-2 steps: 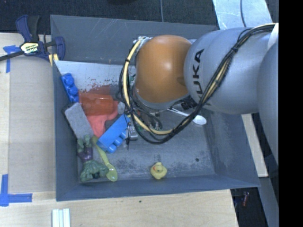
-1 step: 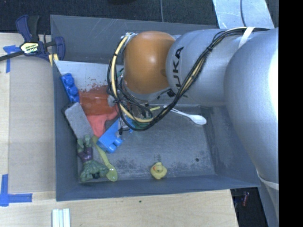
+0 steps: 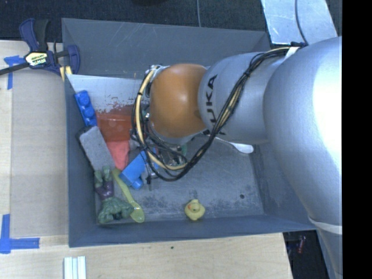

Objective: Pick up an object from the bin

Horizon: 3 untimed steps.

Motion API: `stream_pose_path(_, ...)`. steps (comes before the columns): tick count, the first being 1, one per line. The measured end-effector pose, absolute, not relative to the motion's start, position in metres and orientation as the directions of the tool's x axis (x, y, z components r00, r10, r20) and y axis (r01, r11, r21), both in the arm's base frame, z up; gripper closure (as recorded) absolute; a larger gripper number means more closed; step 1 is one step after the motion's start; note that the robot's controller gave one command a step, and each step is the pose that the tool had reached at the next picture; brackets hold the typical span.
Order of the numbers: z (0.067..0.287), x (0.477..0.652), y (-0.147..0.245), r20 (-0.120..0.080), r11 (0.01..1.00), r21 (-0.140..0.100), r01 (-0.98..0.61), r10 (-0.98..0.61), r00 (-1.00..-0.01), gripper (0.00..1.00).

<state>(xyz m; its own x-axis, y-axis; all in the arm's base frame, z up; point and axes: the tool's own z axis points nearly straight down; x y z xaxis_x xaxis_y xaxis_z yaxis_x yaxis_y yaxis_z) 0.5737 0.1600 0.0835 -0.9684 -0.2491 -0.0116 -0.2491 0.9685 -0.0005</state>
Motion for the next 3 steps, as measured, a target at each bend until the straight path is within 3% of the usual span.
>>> stream_pose_path(1,0.067,0.569,0.162,-0.003,0.963,0.000,-0.269,-0.269,-0.963,0.00)
stream_pose_path(2,0.071,0.504,0.136,-0.006,0.932,0.000,-0.362,-0.362,-0.932,1.00)
stream_pose_path(3,0.071,0.504,0.136,-0.006,0.932,0.000,-0.361,-0.361,-0.932,1.00)
